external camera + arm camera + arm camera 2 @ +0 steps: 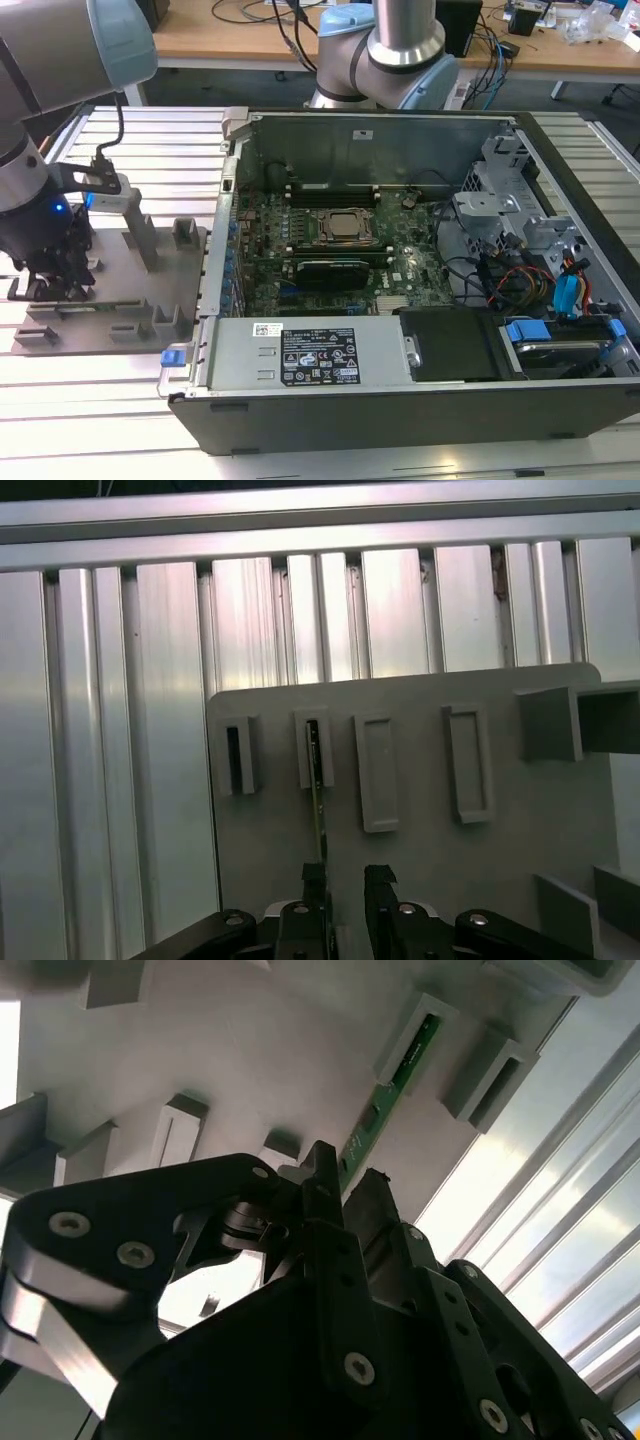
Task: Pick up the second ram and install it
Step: 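Pick up the second ram and move it above second insertion slot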
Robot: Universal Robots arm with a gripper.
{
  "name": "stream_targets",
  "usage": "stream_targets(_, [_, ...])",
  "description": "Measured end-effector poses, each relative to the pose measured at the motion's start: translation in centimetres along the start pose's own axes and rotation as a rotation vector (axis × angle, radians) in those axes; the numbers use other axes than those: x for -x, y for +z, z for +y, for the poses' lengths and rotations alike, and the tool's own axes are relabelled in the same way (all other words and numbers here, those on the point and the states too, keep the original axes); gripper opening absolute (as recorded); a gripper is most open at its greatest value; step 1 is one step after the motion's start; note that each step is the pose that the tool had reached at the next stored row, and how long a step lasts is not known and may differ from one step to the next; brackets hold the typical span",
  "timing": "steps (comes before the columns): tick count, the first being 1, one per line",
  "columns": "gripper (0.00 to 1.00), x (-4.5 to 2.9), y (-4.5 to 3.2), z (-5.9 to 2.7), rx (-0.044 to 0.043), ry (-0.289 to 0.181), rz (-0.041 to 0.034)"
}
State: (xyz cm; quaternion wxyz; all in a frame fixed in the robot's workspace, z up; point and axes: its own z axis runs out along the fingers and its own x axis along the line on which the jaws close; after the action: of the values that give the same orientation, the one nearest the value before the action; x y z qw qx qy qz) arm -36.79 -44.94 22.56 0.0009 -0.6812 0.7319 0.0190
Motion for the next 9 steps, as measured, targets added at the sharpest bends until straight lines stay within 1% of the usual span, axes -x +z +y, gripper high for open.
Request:
stream_targets(2, [0.3,-0.01,0.43,-0.01,0.0,0.0,0.0001])
stream_targets(7, [0.3,-0.03,1.08,-0.03,0.0,0.0,0.0001])
stream_targets(9, [0.3,-0.05,1.34,-0.03,0.0013,0.0,0.0014])
